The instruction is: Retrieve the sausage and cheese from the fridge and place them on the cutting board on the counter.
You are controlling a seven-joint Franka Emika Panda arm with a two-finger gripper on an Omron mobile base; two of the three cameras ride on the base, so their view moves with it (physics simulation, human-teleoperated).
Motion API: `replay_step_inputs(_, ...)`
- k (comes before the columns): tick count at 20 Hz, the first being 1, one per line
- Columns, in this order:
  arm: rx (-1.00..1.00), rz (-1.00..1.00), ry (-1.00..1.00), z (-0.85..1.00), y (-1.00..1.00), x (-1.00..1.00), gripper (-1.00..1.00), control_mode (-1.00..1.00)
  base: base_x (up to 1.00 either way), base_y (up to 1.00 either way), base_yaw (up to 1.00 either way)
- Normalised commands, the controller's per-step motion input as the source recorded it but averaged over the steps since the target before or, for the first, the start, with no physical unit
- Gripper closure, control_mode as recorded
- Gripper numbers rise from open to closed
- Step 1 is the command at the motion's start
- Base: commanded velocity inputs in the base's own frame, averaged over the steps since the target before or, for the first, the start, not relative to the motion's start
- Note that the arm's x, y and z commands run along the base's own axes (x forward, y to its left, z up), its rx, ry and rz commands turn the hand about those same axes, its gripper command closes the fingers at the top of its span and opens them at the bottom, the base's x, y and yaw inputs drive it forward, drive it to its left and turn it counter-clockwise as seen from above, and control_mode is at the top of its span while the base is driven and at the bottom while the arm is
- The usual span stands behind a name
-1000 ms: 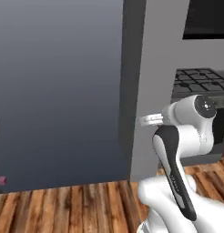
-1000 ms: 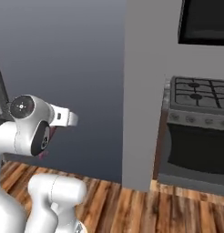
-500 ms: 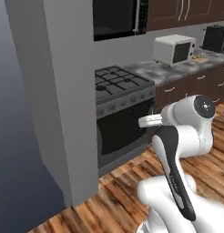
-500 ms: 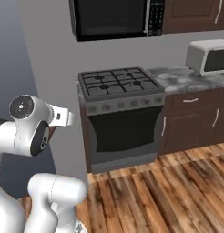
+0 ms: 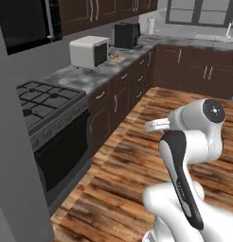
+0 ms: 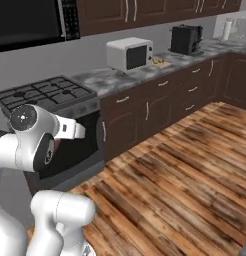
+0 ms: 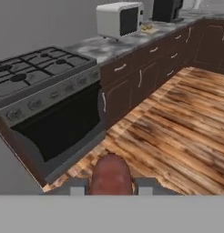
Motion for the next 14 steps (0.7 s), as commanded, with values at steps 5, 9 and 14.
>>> replay_step_inputs(5,0.0,0.0,0.0,0.0,0.0,0.0,1.0,1.0,1.0,0.0,-0.49)
replay_step_inputs(9,0.0,0.0,0.0,0.0,0.0,0.0,1.0,1.0,1.0,0.24,-0.35)
replay_step_inputs(14,0.0,0.0,0.0,0.0,0.0,0.0,1.0,1.0,1.0,0.4,-0.24)
